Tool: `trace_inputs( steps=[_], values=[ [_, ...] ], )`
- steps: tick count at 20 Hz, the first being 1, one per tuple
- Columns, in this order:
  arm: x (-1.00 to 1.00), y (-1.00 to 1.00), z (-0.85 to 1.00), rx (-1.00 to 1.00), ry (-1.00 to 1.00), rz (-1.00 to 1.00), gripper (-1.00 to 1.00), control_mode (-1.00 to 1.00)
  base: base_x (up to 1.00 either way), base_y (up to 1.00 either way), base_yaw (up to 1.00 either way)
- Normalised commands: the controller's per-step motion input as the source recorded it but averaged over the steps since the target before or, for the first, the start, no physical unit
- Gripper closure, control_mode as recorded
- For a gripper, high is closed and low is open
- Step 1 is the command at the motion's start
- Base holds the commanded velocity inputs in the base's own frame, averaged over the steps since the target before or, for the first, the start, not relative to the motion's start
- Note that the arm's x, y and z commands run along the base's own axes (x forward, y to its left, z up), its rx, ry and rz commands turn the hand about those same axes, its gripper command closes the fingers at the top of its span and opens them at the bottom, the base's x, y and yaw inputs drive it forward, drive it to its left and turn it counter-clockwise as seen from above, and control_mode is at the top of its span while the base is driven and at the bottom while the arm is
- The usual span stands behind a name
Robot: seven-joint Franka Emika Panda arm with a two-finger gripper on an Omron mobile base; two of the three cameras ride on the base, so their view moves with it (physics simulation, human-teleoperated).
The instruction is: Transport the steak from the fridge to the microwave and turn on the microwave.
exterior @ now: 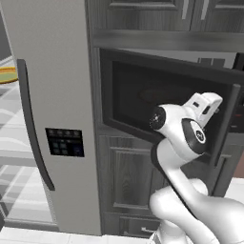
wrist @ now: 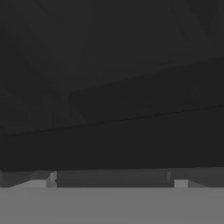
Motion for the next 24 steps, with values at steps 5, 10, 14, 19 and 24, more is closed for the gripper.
trace_inputs(
  steps=[5,10,14,19,24],
  values=[
    [0.69,-0.43,0.0,0.05,0.0,0.17,-1.0,-1.0,0.0,0.0,0.0],
    [0.97,-0.28,0.0,0.02,0.0,0.23,-1.0,-1.0,0.0,0.0,0.0],
    [1.0,-0.14,0.0,0.0,0.04,0.25,-1.0,-1.0,0.0,0.0,0.0],
    [1.0,-0.01,0.0,0.0,0.11,0.23,-1.0,-1.0,0.0,0.0,0.0],
    [1.0,0.0,0.0,0.0,0.14,0.2,-1.0,-1.0,0.0,0.0,0.0]
  ],
)
